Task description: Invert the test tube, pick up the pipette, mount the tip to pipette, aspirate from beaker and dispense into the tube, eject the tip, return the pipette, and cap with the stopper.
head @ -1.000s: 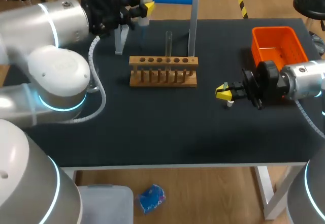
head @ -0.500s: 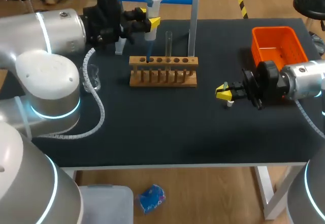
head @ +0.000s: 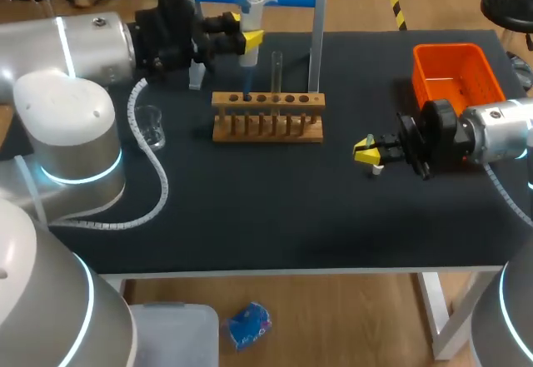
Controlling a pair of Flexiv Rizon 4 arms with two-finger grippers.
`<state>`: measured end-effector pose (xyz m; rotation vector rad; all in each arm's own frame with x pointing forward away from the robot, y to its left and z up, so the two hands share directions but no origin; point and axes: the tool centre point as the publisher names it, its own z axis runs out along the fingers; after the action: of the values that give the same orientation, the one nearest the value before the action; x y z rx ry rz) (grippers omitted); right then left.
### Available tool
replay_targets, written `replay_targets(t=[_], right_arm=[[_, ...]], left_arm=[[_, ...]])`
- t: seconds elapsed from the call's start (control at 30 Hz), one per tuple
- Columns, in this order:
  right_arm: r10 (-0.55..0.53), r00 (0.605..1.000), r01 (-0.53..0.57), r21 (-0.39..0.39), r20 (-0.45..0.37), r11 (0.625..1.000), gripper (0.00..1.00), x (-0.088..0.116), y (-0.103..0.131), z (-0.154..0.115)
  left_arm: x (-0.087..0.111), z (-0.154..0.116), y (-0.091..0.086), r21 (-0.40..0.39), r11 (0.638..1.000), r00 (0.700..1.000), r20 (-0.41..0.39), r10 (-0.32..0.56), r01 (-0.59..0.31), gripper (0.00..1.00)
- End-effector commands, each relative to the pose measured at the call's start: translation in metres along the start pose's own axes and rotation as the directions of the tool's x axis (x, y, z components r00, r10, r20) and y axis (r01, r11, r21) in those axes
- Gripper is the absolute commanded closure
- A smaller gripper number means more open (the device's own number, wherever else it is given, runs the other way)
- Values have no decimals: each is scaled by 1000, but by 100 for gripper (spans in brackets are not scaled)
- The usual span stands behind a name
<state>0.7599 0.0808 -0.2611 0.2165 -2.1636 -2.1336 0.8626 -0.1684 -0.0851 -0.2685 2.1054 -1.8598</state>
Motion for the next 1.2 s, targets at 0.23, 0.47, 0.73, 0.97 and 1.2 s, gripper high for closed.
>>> replay_targets(t=[0.23, 0.47, 0.73, 0.97, 1.2], right_arm=[[0, 1000, 0, 1, 0, 1000, 100, 0, 0, 0], [0, 1000, 0, 1, 0, 1000, 100, 0, 0, 0], [0, 1000, 0, 1, 0, 1000, 100, 0, 0, 0], [0, 1000, 0, 1, 0, 1000, 100, 0, 0, 0], [0, 1000, 0, 1, 0, 1000, 100, 0, 0, 0]], left_arm=[[38, 23, -11, -1, 1000, 998, -59, 23, -23, 100], [51, 39, -10, 5, 1000, 992, -127, 4, -3, 100], [60, 54, -11, 46, 999, 988, -148, 35, -29, 100], [65, 61, -14, 54, 997, 981, -184, 57, -48, 100], [65, 66, -15, 42, 998, 976, -212, 47, -39, 100]])
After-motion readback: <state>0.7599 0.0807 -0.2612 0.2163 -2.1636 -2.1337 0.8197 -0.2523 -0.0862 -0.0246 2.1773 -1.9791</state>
